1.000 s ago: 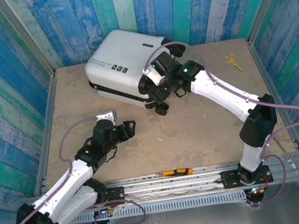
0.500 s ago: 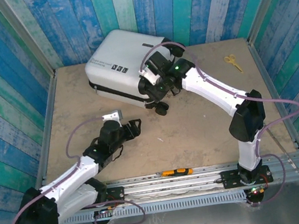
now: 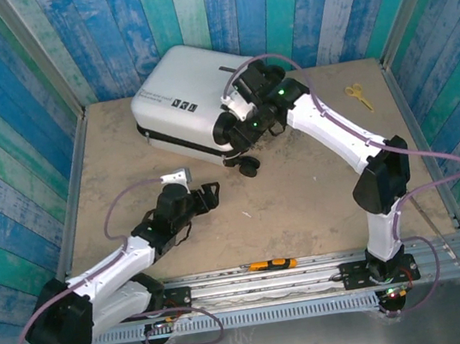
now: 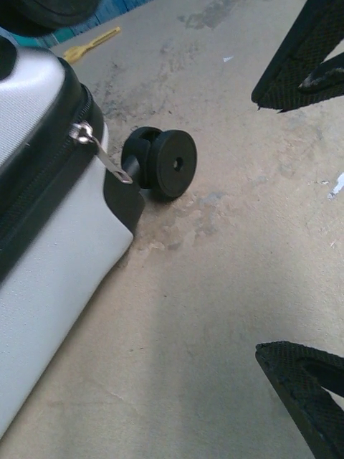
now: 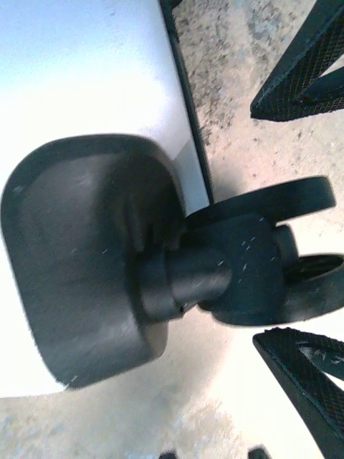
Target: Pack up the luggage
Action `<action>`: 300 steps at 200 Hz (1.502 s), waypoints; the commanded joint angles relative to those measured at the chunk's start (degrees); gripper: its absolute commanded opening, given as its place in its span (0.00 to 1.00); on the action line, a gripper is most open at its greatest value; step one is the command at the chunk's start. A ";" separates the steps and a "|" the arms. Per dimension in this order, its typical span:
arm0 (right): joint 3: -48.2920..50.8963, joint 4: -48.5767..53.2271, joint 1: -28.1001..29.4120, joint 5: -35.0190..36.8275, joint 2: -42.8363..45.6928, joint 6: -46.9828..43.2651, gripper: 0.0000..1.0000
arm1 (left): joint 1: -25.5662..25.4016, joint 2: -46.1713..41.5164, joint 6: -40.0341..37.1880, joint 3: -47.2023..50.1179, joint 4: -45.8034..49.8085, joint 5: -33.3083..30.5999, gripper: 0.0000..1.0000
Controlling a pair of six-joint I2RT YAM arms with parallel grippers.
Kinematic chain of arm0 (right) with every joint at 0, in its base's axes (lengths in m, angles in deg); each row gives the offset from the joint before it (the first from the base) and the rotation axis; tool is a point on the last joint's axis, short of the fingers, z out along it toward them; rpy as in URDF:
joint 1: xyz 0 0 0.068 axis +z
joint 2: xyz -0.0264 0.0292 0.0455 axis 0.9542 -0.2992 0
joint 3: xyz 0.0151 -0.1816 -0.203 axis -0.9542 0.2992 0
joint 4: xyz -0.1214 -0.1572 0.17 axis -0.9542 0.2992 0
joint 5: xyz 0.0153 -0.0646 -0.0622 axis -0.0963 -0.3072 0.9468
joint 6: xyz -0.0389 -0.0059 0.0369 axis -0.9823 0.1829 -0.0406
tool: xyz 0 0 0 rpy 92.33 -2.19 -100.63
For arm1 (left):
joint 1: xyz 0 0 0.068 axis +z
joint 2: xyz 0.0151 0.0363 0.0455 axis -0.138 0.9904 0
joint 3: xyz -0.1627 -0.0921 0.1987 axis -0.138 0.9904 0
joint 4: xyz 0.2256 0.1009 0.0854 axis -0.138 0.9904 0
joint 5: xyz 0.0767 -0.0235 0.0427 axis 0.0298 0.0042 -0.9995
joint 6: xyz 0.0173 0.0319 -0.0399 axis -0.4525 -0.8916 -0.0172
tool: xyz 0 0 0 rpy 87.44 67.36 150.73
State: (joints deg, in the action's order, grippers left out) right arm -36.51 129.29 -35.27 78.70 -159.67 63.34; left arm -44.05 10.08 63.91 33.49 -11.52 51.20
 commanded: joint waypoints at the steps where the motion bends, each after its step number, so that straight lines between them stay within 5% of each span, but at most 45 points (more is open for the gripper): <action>1: -1.50 0.47 0.42 -4.96 -2.44 -1.03 0.75 | -0.83 1.73 -1.91 -0.71 -0.95 0.31 0.88; 61: -4.09 0.65 1.96 -5.18 -6.23 -1.62 0.68 | -1.06 2.19 -1.30 -0.07 -0.75 -1.84 0.85; 96: -5.96 0.56 2.40 -4.60 -6.78 -2.17 0.61 | -1.06 4.04 -0.70 -0.60 0.45 -2.52 0.73; 149: -9.19 0.56 2.76 -2.65 -7.40 -4.30 0.51 | -1.49 6.10 -2.88 -0.43 -3.28 -0.02 0.93; 183: -9.65 0.78 2.89 -3.19 -7.53 -5.14 0.39 | -1.75 5.48 -6.75 -1.47 -5.62 1.86 0.95; 248: -8.59 1.79 3.44 -0.40 -8.88 -5.43 0.52 | -1.76 8.21 -12.65 -1.12 -7.10 2.37 0.94; 300: -10.04 1.92 3.51 -0.01 -9.77 -5.14 0.44 | -1.76 9.78 -11.66 -0.44 -8.05 1.35 0.91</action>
State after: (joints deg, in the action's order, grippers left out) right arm -45.25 130.49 -32.10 78.24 -167.80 57.92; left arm -45.56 18.19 52.94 32.26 -17.61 53.08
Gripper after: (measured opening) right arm 0.463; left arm 0.911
